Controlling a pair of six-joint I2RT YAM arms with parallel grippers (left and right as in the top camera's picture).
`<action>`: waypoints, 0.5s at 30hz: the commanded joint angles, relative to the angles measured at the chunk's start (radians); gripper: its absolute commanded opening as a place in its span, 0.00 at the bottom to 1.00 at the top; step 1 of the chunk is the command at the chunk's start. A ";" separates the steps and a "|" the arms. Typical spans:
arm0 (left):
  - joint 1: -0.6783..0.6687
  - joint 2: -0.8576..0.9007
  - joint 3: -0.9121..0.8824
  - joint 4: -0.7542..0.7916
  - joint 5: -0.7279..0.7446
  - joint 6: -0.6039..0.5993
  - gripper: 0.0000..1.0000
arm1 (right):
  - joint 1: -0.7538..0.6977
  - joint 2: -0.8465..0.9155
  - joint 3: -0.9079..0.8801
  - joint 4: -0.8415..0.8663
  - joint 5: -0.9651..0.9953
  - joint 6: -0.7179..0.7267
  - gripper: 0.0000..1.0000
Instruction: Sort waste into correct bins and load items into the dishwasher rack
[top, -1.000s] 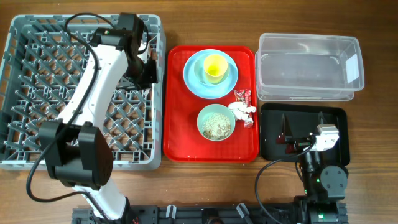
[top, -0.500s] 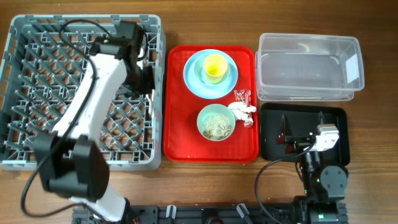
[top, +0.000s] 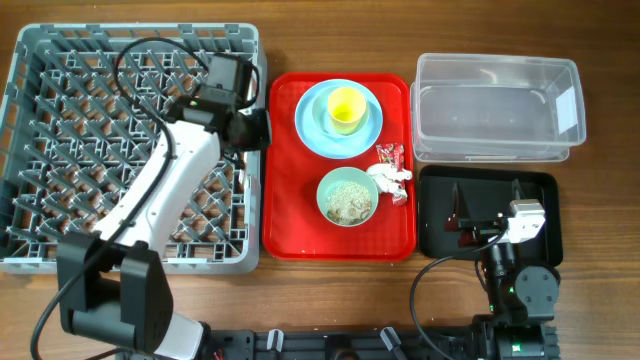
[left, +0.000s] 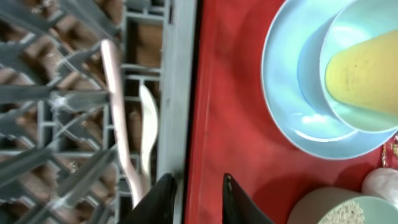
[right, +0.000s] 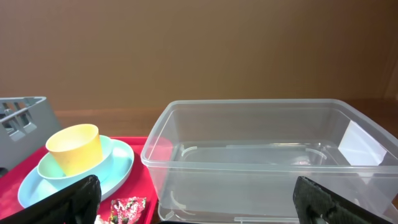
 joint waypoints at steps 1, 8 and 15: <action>-0.005 0.005 -0.050 0.040 -0.007 -0.014 0.25 | 0.004 -0.006 -0.001 0.003 0.016 -0.005 1.00; -0.004 0.005 -0.065 0.039 -0.046 -0.013 0.20 | 0.004 -0.006 -0.001 0.003 0.016 -0.006 1.00; -0.006 -0.003 -0.065 0.105 -0.092 -0.012 0.27 | 0.004 -0.006 -0.001 0.003 0.016 -0.006 1.00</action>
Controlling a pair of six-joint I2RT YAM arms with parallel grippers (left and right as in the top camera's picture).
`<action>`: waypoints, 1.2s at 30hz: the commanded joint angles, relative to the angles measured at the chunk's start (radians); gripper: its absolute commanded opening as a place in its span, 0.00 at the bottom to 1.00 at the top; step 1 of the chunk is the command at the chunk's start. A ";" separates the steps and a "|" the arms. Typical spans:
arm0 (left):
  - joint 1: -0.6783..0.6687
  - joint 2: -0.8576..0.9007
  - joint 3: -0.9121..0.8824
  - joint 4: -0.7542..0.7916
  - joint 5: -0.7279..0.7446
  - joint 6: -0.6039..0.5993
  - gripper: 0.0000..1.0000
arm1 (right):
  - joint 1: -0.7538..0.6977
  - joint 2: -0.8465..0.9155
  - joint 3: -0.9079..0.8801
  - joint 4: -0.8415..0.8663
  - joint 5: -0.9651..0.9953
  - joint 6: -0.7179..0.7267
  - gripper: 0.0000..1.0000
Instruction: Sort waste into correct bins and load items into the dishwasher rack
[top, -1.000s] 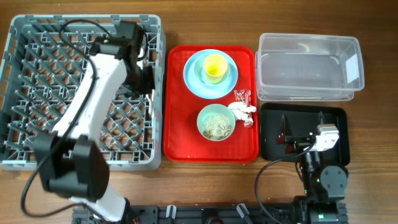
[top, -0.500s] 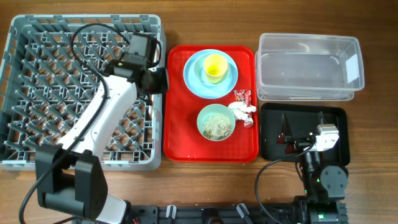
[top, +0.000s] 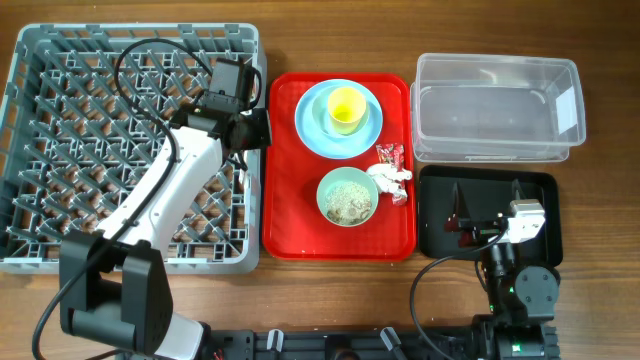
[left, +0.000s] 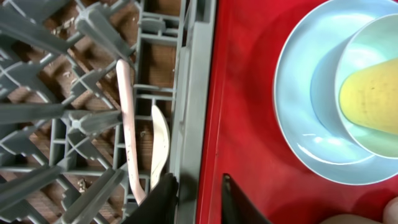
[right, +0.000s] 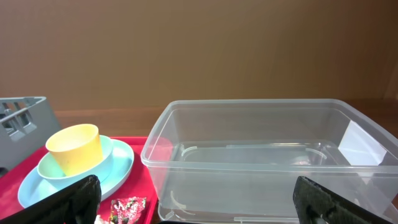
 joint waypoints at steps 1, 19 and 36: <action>-0.001 0.002 -0.018 0.021 -0.042 -0.005 0.27 | 0.004 -0.005 -0.001 0.003 0.016 -0.006 1.00; -0.026 0.009 -0.043 -0.025 -0.039 -0.005 0.04 | 0.004 -0.005 -0.001 0.003 0.016 -0.005 1.00; -0.026 0.009 -0.043 -0.077 -0.039 -0.009 0.11 | 0.004 -0.005 -0.001 0.003 0.016 -0.006 1.00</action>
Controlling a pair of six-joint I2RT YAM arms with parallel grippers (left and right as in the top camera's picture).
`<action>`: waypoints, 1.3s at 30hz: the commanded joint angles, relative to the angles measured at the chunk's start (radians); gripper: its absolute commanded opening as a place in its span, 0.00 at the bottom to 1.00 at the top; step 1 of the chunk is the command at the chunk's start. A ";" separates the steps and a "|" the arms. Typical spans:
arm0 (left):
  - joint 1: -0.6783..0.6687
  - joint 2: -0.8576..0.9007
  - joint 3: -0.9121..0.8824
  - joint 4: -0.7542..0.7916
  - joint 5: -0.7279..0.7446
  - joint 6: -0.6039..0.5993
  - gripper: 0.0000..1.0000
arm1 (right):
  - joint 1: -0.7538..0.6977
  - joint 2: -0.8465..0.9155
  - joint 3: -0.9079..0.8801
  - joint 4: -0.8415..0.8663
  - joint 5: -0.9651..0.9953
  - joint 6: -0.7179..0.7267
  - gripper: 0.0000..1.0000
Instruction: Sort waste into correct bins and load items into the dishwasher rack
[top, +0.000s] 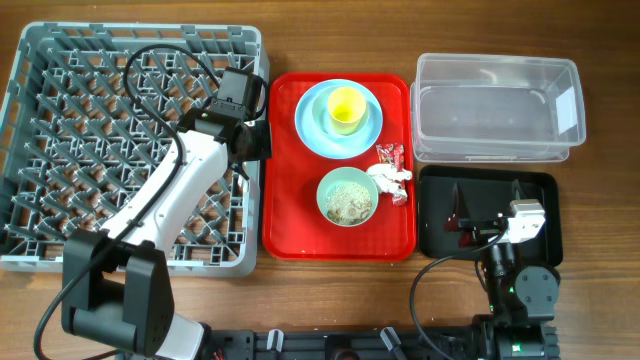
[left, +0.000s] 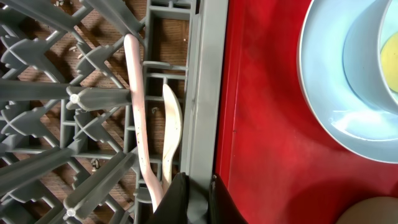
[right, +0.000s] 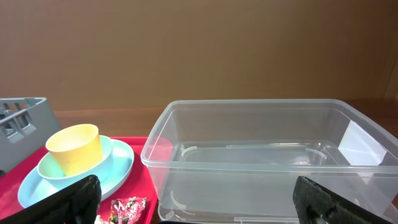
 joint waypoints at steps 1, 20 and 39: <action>-0.002 0.009 -0.018 -0.008 0.008 -0.040 0.17 | 0.004 -0.005 -0.001 0.003 0.016 -0.005 1.00; 0.312 -0.301 0.219 -0.188 -0.028 -0.179 1.00 | 0.004 -0.005 -0.001 0.003 0.016 -0.006 1.00; 0.345 -0.301 0.219 -0.188 -0.028 -0.178 1.00 | 0.004 -0.005 -0.001 0.042 -0.075 0.238 1.00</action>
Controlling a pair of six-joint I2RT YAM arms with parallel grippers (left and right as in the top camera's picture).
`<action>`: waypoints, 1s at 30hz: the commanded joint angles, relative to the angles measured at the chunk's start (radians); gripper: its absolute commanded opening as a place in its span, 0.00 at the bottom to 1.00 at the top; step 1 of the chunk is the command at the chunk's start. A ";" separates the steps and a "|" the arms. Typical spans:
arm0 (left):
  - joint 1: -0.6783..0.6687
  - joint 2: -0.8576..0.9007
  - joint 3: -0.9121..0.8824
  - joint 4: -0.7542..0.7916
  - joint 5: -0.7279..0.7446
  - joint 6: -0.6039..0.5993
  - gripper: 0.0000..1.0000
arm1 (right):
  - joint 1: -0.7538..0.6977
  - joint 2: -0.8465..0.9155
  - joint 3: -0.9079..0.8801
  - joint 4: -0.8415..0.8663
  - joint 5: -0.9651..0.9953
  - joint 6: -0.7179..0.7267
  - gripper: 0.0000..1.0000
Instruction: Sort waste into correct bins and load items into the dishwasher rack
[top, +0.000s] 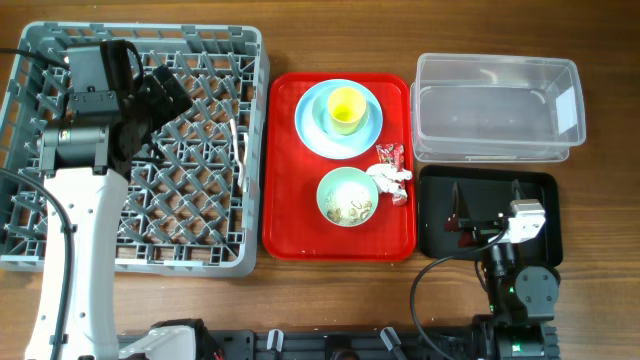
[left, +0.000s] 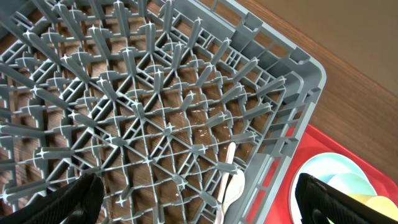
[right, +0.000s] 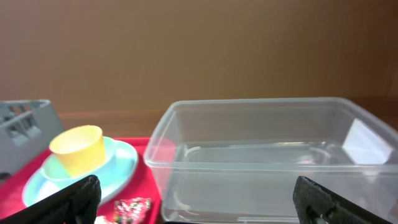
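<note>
A grey dishwasher rack (top: 60, 250) fills the table's left side. A pink utensil and a white utensil (top: 240, 140) lie in it by its right wall, also seen in the left wrist view as utensils (left: 229, 180). My left gripper (top: 162, 92) hangs open and empty over the rack's upper left part, fingers wide apart (left: 199, 200). The red tray (top: 290, 230) holds a yellow cup (top: 345, 107) in a blue bowl on a blue plate, a bowl of food scraps (top: 346, 196) and wrappers (top: 392, 172). My right gripper (top: 478, 226) rests open over the black bin (top: 540, 190), empty (right: 198, 200).
A clear plastic bin (top: 497, 107) stands at the back right, directly ahead of the right wrist camera as the clear bin (right: 267, 149). The tray lies between rack and bins. Bare wooden table shows along the front edge.
My left gripper was nearly shut at the rack's right wall beside the utensils. Now it is wide open, higher up and far to the left over the rack. The utensils stay in the rack.
My left gripper was slightly open at the rack's right wall next to the tray, with the pink and white utensils lying in the rack. Its fingers then stood close together there. Now it is open over the rack's left part. The right arm has not moved.
</note>
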 joint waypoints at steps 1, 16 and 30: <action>0.006 -0.008 0.002 0.000 0.012 -0.013 1.00 | 0.004 -0.005 -0.001 0.025 -0.060 0.278 1.00; 0.006 -0.008 0.002 0.000 0.012 -0.013 1.00 | 0.004 0.832 1.235 -1.011 -0.215 0.303 1.00; 0.006 -0.008 0.002 0.000 0.012 -0.013 1.00 | 0.574 1.358 1.308 -1.077 -0.081 0.377 0.29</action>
